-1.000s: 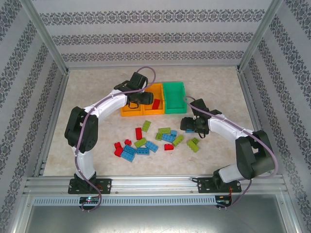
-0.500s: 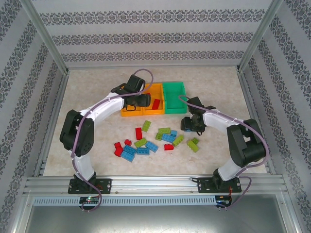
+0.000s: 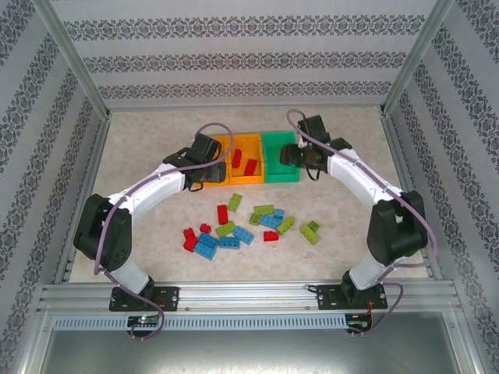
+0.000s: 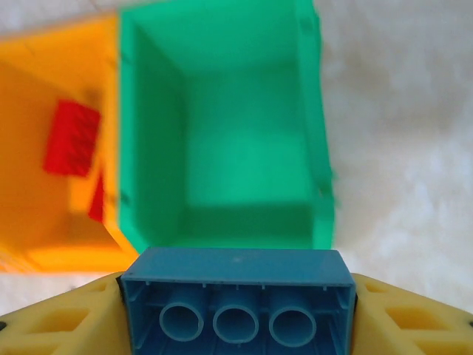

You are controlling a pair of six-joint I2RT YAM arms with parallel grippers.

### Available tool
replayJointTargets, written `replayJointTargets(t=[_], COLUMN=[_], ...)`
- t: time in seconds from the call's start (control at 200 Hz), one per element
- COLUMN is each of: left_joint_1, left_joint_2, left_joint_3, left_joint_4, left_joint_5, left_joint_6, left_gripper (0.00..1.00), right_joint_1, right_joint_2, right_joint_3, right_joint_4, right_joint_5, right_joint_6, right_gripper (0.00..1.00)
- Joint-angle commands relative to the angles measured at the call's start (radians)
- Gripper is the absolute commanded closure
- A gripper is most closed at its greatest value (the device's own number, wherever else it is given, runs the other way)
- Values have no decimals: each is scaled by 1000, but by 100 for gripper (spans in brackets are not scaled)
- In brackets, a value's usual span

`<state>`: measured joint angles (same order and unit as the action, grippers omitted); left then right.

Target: Sort the legos into containers by color

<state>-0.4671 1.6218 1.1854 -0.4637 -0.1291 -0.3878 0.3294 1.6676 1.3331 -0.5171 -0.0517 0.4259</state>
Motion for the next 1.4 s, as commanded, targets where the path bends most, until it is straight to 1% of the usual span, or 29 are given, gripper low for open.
replayJointTargets(t=[0.0, 0.105, 0.225, 0.285, 0.35, 0.445, 0.545, 0.654, 0.864, 1.029, 1.179, 1.214, 1.334, 1.394], left_joint_1=[11, 9, 0, -10, -21, -58, -103, -139, -173, -181, -180, -180, -180, -180], left_joint_2=[-58, -80, -85, -72, -61, -38, -8, 19, 76, 116, 158, 166, 165, 167], left_joint_3=[-50, -85, -127, -134, -144, -145, -129, -123, -111, -87, -66, -63, -64, -62], left_joint_4=[-35, -47, -47, -66, -66, -66, -91, -102, -111, -97, -99, -104, -115, -127], left_joint_5=[-40, 2, 63, 74, 113, 157, 170, 195, 205, 203, 203, 198, 179, 165], left_joint_6=[-46, -57, -73, -103, -140, -190, -223, -258, -307, -320, -319, -316, -311, -309], left_gripper=[28, 28, 29, 29, 30, 31, 31, 32, 32, 34, 40, 44, 61, 64], right_joint_1=[-6, -6, -6, -6, -6, -7, -9, -12, -18, -18, -21, -22, -34, -43], right_joint_2=[123, 208, 271, 294, 310, 330, 342, 347, 349, 320, 270, 257, 213, 195], right_joint_3=[89, 167, 222, 243, 257, 272, 276, 277, 279, 256, 219, 210, 179, 162], right_joint_4=[-24, -29, -30, -37, -40, -48, -54, -51, -43, -25, -3, 0, 8, 8], right_joint_5=[-10, -1, 12, 19, 27, 34, 38, 30, 22, 4, -2, -2, -5, -9], right_joint_6=[-9, -14, -14, -14, -16, -19, -19, -21, -25, -26, -25, -24, -22, -21], right_gripper=[40, 39, 37, 36, 34, 31, 26, 25, 25, 21, 19, 18, 18, 17])
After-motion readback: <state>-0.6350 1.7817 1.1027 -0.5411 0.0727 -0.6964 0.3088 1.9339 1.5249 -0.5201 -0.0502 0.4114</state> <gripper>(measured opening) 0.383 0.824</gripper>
